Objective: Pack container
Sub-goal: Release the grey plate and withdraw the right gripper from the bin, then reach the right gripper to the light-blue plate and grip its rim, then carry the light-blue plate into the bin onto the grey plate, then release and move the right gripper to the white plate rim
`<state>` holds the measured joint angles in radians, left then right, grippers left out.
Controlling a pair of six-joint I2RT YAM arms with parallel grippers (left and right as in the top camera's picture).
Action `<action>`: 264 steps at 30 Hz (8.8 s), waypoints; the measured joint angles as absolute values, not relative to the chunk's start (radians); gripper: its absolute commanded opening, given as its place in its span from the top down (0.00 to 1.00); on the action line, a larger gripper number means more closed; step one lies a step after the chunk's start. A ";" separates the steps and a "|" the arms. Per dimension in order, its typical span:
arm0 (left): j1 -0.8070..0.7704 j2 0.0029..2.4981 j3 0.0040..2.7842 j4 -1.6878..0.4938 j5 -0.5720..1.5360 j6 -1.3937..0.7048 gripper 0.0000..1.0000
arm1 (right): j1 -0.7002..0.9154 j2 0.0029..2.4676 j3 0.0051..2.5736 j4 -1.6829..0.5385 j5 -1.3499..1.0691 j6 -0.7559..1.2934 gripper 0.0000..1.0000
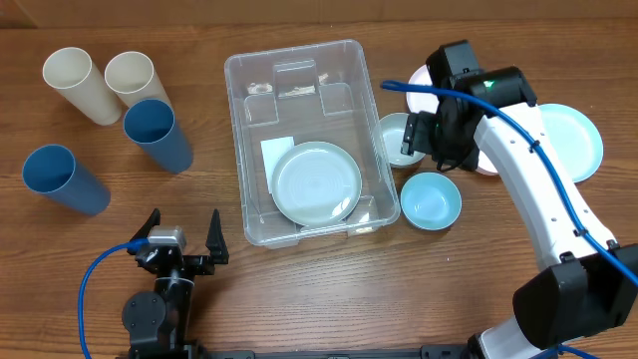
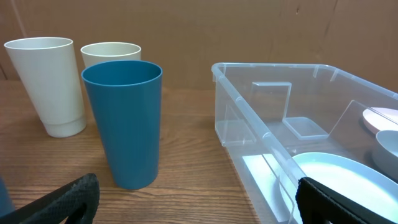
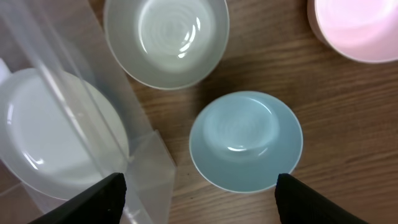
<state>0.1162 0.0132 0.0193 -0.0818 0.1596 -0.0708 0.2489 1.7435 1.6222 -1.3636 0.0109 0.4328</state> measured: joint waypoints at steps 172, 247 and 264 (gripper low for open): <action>0.116 0.013 0.019 -0.082 0.160 -0.071 0.00 | 0.294 1.732 1.957 -1.361 -0.146 0.333 0.96; 0.116 0.013 0.019 -0.081 0.160 -0.071 0.00 | -0.192 2.362 2.029 -0.888 0.079 0.207 0.41; 0.116 0.013 0.019 -0.082 0.160 -0.071 0.00 | -0.196 2.438 2.020 -0.888 -0.019 0.155 0.73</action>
<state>0.1162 0.0132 0.0193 -0.0818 0.1596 -0.0708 -0.1955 2.4382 2.0205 -0.8883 -0.0189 0.1551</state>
